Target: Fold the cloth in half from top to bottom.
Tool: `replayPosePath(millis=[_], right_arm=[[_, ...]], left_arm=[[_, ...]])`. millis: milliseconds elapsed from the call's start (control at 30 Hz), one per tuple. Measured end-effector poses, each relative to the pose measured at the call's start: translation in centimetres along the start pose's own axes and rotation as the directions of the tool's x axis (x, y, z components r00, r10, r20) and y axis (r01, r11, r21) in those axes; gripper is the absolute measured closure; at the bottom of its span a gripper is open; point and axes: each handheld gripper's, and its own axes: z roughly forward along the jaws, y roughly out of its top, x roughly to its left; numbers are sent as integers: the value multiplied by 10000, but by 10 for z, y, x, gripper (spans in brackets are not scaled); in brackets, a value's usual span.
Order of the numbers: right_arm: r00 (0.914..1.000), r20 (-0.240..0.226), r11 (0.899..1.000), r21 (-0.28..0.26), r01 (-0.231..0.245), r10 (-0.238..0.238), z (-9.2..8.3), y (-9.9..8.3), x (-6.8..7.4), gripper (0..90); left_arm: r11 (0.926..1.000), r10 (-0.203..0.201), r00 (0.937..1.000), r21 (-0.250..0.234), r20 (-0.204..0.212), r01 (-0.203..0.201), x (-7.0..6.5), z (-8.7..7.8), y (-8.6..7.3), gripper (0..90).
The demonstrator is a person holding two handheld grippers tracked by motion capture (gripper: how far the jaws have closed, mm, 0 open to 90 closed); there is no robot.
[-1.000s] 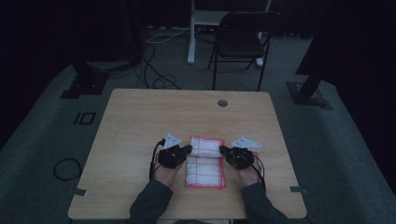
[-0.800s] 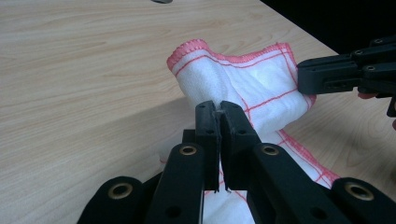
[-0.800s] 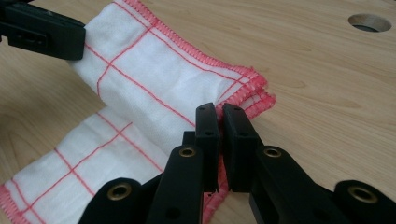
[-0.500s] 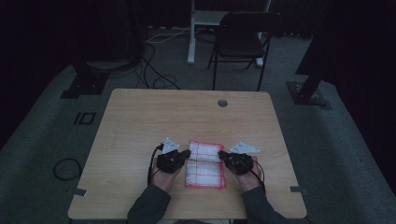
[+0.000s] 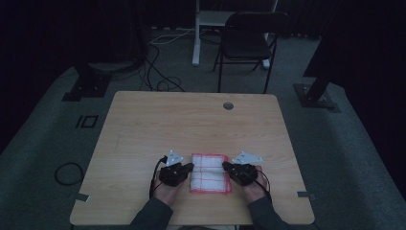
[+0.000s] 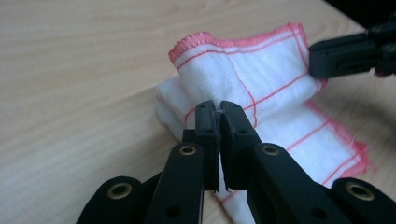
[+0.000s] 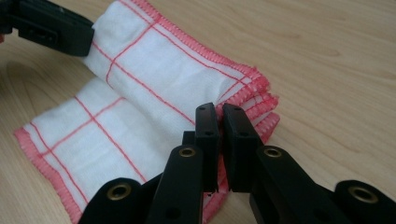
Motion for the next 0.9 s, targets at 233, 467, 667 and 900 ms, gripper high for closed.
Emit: replayPosePath(millis=[233, 467, 667, 900], right_arm=[[10000, -25, 9999, 110, -15, 15, 2, -4, 1, 859], [10000, 12, 10000, 92, -27, 27, 2, -4, 2, 859], [10000, 5, 10000, 62, -38, 38, 2, -5, 1, 857], [10000, 30, 10000, 38, -13, 13, 1, -5, 1, 856]], left_arm=[[9996, -246, 9997, -112, -77, 245, 5, -2, 0, 797], [9941, -715, 9963, -851, -472, 673, 19, -10, 28, 724], [9934, -929, 9932, -732, -701, 877, 29, 4, 49, 689], [9962, -869, 9908, -185, -1035, 854, 32, 25, 63, 686]])
